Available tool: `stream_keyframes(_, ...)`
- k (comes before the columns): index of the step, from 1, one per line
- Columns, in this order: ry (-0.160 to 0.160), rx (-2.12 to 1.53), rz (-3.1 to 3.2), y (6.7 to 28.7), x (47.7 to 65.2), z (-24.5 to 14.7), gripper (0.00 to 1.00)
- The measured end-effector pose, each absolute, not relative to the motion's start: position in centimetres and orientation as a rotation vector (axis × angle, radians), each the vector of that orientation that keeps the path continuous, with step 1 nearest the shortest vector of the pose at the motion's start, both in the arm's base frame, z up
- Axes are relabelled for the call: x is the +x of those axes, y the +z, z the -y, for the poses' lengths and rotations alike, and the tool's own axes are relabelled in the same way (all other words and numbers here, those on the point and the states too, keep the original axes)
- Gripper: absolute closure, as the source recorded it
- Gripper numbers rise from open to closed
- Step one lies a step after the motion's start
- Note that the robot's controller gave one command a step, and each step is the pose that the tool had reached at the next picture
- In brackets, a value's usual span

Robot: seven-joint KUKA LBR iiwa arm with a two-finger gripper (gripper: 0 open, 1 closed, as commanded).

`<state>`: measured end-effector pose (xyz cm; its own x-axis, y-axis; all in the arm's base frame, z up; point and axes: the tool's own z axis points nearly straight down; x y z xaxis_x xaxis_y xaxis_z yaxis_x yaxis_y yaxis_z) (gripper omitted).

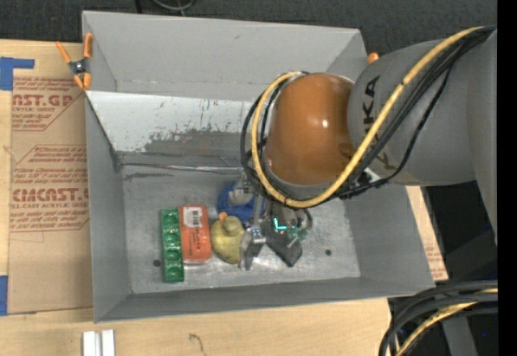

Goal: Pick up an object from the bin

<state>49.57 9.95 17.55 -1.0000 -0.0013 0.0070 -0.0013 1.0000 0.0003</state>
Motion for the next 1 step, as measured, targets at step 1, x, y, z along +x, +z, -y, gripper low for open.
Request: stream_keyframes(1, -0.002, 0.001, 3.142, 17.87, 49.75, -9.91, 0.00)
